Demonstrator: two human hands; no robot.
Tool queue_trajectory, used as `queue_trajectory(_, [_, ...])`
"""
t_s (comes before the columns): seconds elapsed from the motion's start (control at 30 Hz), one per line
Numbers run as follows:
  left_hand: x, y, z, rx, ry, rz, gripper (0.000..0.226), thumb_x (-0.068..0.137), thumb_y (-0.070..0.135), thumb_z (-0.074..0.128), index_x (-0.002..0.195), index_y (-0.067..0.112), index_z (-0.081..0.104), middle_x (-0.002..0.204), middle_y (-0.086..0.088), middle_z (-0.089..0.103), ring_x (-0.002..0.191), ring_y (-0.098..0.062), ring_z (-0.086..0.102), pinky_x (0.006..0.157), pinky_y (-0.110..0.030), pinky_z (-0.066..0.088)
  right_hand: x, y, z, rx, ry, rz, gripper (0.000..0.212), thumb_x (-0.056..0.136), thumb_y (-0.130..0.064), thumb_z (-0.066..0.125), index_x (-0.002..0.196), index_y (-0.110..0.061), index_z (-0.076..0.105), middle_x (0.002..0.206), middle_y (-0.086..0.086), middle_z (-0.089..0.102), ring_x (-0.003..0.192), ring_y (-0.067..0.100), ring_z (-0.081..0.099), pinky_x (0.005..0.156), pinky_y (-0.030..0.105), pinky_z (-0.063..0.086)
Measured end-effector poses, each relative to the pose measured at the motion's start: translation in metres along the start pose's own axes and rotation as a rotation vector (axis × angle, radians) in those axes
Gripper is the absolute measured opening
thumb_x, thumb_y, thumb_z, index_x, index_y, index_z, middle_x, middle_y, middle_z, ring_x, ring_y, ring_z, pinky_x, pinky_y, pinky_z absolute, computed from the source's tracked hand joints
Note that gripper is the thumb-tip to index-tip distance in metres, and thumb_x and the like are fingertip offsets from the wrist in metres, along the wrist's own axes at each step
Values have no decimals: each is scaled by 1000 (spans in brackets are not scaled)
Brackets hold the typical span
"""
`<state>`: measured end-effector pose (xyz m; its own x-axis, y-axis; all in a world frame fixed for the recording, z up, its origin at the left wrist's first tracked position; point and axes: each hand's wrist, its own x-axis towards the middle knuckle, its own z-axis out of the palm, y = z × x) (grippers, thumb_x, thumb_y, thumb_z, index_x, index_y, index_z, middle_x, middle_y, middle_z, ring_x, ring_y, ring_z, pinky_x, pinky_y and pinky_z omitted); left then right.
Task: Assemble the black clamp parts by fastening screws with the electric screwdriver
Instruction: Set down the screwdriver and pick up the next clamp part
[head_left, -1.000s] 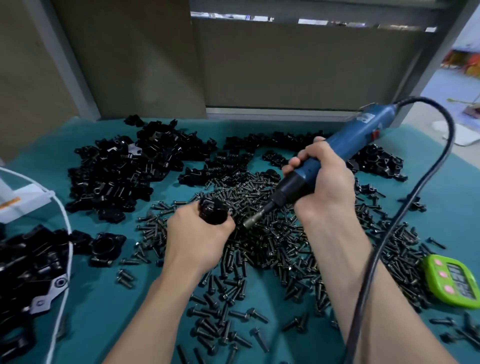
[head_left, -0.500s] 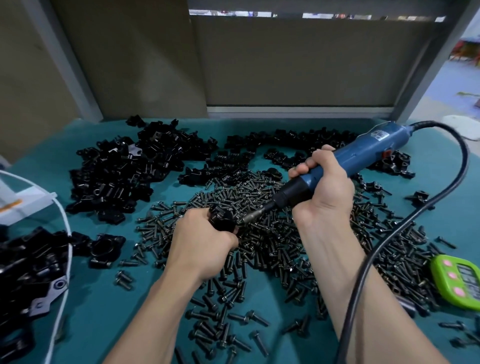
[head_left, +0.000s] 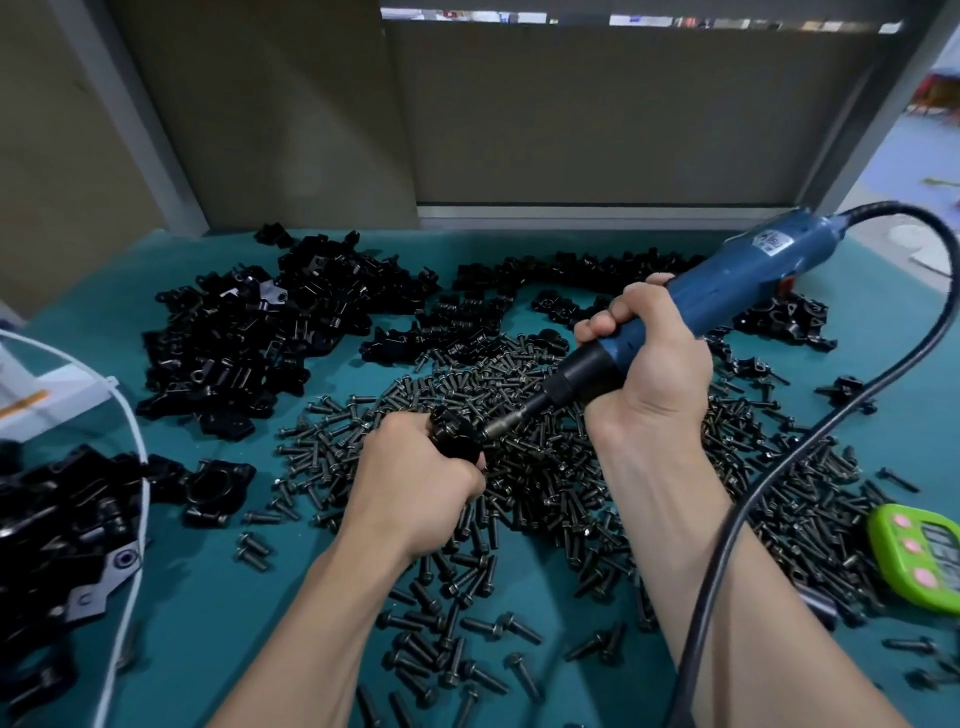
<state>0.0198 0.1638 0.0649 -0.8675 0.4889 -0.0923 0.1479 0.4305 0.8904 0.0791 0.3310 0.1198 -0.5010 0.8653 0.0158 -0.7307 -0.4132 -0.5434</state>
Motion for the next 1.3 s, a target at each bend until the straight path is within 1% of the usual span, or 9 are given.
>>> queue_trajectory(0.17, [0,3,1,11,5,-18,14,69,-2,80,75,10,74,51,4,64,35,-8,46,37,-23,31,-2,-1,4,-21,-47,11,32,85,16,54,95,-14,51,63,4,50,49,17,47,53,31,47])
queue_trajectory(0.3, [-1,3,3,6,31,-14,13,70,-3,80,78,5,74,54,2,63,34,-8,44,35,-22,29,-3,-1,5,-13,-39,25,31,86,17,54,94,-13,50,63,4,51,48,17,47,52,30,47])
queue_trajectory(0.43, [-2,3,4,25,60,-16,14,68,-1,80,80,3,74,61,-7,68,36,-10,45,37,-24,31,-4,0,5,2,-42,34,32,85,17,54,94,-13,50,63,4,50,48,17,46,51,30,46])
queue_trajectory(0.53, [-1,2,5,26,69,-23,15,67,-1,80,80,3,74,60,-3,66,38,-10,47,39,-26,34,-3,2,4,8,-49,38,31,86,16,55,93,-13,51,61,3,51,47,17,46,50,30,46])
queue_trajectory(0.8, [-1,1,5,44,78,-13,16,65,-2,80,79,0,73,57,0,61,36,-10,43,37,-23,30,-3,3,3,6,-83,40,31,85,16,56,94,-13,50,62,4,51,47,17,47,51,29,46])
queue_trajectory(1.03, [-1,-1,5,-12,78,-23,14,66,-6,79,77,-2,72,45,7,53,32,-10,38,35,-21,26,-6,3,5,9,-128,37,30,88,16,55,95,-13,50,62,3,52,48,16,48,51,29,46])
queue_trajectory(1.2, [-1,-2,5,-20,72,-25,17,65,-7,78,79,-7,69,46,6,51,35,-13,37,37,-23,25,-7,4,5,8,-152,41,30,89,16,54,95,-13,51,63,3,52,48,16,48,52,29,47])
queue_trajectory(1.3, [-1,-1,4,-18,82,-24,19,64,-6,79,81,-7,69,49,3,53,35,-14,38,38,-23,25,-7,4,4,14,-159,46,30,89,16,53,96,-13,50,64,3,51,48,15,48,52,29,47])
